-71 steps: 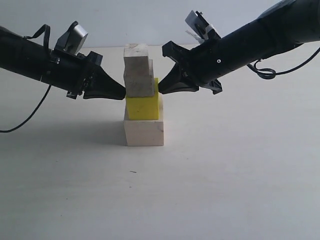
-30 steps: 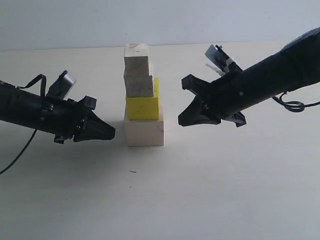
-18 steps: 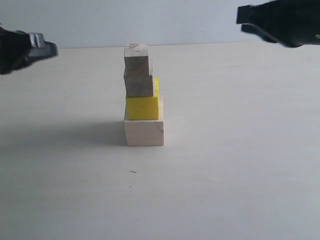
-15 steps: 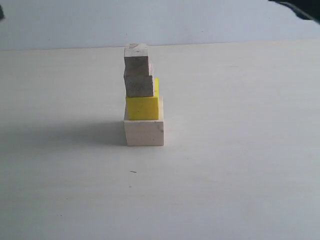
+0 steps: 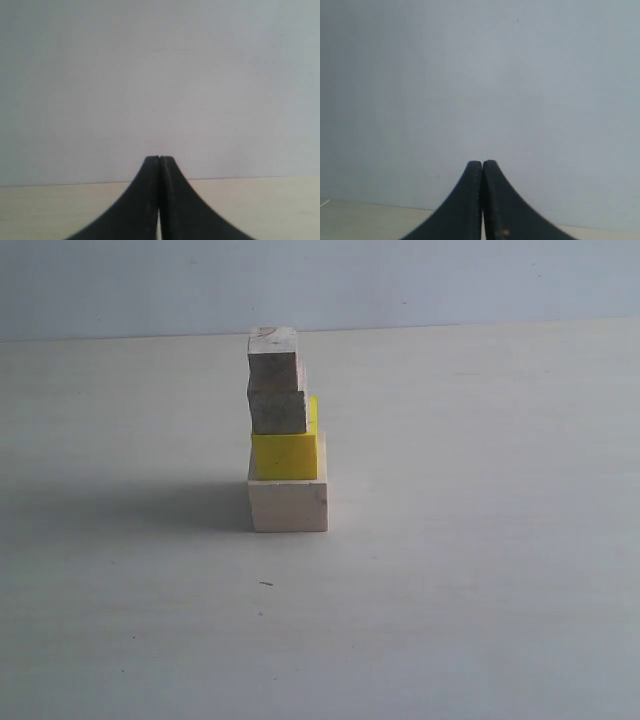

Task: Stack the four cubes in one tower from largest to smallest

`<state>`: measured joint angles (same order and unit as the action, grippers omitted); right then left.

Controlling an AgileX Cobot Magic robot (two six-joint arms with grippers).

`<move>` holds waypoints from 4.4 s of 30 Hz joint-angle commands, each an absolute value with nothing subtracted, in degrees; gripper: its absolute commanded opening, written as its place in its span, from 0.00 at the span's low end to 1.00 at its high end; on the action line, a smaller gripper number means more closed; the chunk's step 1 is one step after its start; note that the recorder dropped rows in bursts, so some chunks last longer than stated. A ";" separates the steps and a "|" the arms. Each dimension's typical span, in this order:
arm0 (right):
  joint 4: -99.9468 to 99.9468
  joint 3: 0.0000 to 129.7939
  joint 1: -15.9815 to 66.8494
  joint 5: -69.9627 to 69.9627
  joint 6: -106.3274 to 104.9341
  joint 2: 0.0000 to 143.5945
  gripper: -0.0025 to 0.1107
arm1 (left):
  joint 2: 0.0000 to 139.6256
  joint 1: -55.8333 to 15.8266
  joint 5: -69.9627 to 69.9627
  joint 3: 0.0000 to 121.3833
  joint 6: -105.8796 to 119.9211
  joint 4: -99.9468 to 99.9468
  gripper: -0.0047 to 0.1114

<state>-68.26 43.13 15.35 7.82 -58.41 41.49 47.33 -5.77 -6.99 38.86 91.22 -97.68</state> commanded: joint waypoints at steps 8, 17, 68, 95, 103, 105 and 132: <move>-67.92 42.79 15.30 7.58 -58.80 40.04 0.02 | 47.08 -5.92 -7.34 38.69 91.16 -97.64 0.04; -67.92 42.79 15.30 7.58 -58.80 40.04 0.02 | 47.08 -5.92 -7.34 38.69 91.26 -97.64 0.04; -67.92 42.79 15.30 7.58 -58.90 40.04 0.02 | 0.00 5.99 -24.94 8.41 1.06 -10.74 0.04; -67.92 42.79 15.30 7.58 -58.72 40.04 0.02 | 0.00 5.40 -20.31 0.00 1.29 -6.14 0.04; -67.92 42.79 15.30 7.58 -58.72 40.04 0.02 | 0.00 5.40 -20.31 0.00 1.29 -6.14 0.04; -67.92 42.79 15.30 7.58 -58.72 40.04 0.02 | 0.00 5.40 -20.31 0.00 1.29 -6.14 0.04; -59.52 15.69 -1.77 6.84 -58.83 12.92 0.02 | 0.00 5.40 -20.31 0.00 1.29 -6.14 0.04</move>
<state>-61.21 17.96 -1.41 7.63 -58.39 14.35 0.36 5.63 -21.02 0.16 1.44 -6.36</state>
